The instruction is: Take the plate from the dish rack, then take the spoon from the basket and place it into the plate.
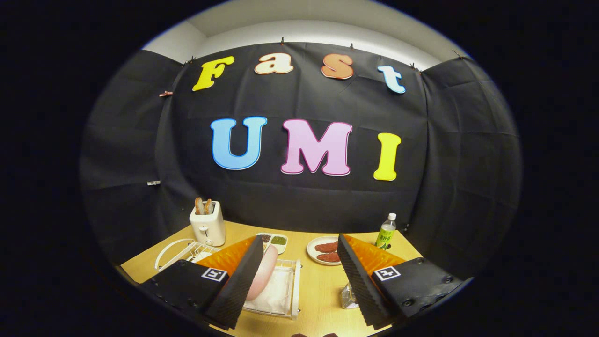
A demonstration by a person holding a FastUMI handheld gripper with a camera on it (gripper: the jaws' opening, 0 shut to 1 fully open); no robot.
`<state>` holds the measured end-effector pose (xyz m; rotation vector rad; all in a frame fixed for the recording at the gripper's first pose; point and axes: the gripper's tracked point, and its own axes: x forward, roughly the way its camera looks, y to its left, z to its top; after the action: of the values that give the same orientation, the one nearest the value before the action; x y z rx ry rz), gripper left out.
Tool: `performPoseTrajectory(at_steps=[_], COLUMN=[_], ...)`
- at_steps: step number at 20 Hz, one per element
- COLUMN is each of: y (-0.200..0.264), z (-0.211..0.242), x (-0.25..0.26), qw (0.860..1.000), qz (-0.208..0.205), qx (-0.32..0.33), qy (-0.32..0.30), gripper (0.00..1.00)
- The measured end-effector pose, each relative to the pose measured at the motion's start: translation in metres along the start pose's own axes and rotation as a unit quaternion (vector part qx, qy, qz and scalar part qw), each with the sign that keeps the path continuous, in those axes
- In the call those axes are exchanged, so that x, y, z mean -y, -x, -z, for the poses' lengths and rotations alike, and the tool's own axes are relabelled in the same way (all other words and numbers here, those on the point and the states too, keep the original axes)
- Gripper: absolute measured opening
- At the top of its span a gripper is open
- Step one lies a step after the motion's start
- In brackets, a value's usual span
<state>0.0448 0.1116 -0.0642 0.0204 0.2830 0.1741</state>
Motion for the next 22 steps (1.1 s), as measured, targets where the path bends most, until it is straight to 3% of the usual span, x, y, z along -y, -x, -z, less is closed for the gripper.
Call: performPoseTrajectory(at_steps=[5,12,18,22], y=[-0.042,-0.100,-0.118,-0.124], z=[0.031,0.098,0.147,0.161], x=[-0.027,-0.039,-0.047,-0.059], qw=[0.998,0.986,0.963,0.947], qz=[-0.011,0.006,0.016,0.024], qx=[-0.057,-0.165,-0.263,-0.297], qy=[-0.008,-0.006,-0.062,-0.124], gripper=[0.97,0.95,0.73,0.43])
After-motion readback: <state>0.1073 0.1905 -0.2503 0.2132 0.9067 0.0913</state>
